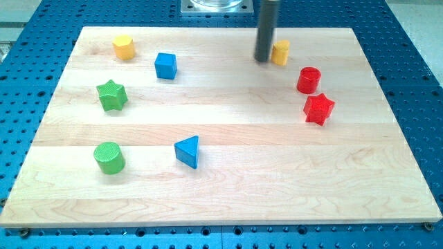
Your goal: Move the yellow heart above the red circle
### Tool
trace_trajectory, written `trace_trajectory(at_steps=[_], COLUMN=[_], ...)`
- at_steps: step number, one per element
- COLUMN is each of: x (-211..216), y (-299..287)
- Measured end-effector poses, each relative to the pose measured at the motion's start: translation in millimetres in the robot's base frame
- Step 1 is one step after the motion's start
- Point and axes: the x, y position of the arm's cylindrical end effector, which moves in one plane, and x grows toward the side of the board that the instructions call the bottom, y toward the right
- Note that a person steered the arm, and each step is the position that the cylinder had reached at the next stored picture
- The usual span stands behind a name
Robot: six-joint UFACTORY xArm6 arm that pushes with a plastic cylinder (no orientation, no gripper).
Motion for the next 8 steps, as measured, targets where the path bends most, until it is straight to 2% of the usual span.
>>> trace_trajectory(at_steps=[1, 2, 3, 4, 5, 7, 8], x=[-17, -17, -26, -52, -19, -3, -9], y=[25, 90, 120, 48, 26, 94, 85])
